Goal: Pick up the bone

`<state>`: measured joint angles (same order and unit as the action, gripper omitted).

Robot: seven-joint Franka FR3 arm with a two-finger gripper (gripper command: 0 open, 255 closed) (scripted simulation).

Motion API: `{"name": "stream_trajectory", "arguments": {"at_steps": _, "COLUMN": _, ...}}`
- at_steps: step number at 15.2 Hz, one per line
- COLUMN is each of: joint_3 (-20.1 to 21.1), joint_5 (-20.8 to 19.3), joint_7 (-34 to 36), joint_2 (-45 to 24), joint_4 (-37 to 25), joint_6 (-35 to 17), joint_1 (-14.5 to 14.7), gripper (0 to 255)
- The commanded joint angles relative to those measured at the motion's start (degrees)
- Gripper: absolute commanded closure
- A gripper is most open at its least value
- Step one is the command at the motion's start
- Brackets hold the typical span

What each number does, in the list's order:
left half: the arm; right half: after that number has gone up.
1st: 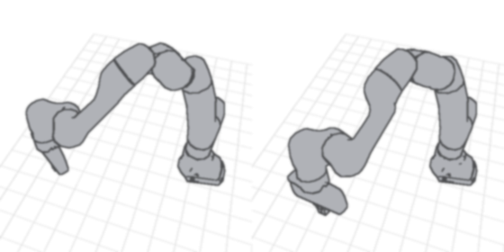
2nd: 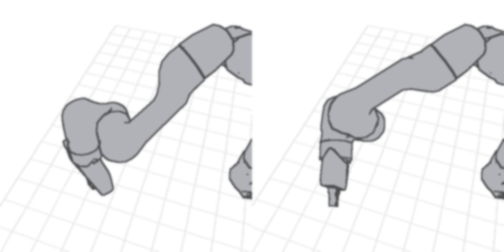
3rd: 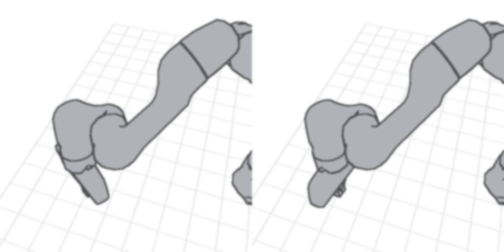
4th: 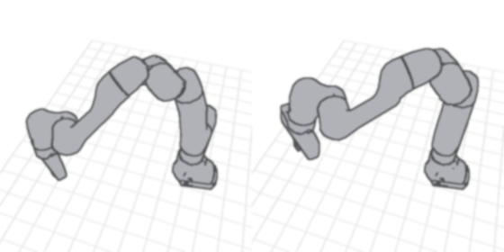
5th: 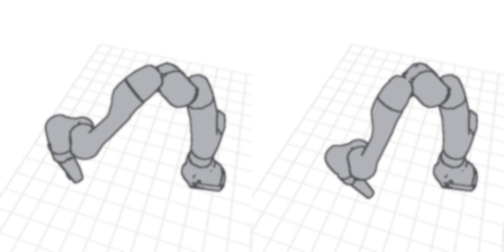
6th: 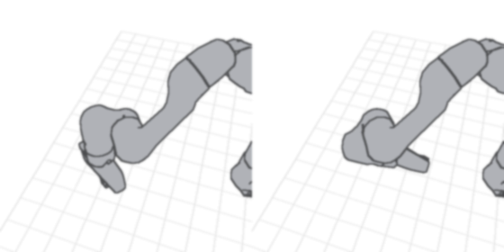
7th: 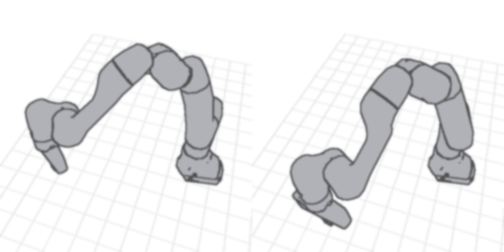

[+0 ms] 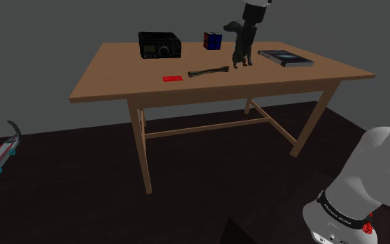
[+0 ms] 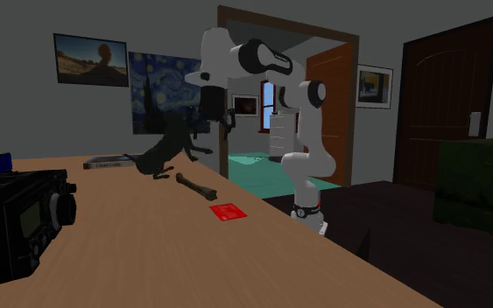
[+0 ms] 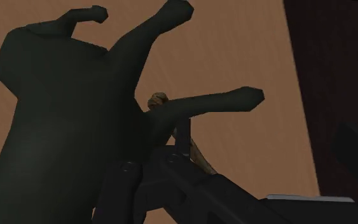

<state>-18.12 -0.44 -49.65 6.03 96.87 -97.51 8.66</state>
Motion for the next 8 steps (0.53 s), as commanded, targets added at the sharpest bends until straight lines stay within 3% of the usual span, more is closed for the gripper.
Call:
{"name": "stream_trajectory", "arguments": {"at_steps": 1, "joint_3": -1.1, "joint_5": 1.6, "joint_7": -7.0, "joint_2": -8.9, "joint_4": -4.2, "joint_6": 1.9, "joint_1": 0.1, "gripper": 0}}
{"name": "stream_trajectory", "arguments": {"at_steps": 8, "joint_3": 1.1, "joint_5": 7.2, "joint_7": -26.1, "joint_2": -28.8, "joint_4": -28.9, "joint_6": 10.7, "joint_1": -1.8, "gripper": 0}}
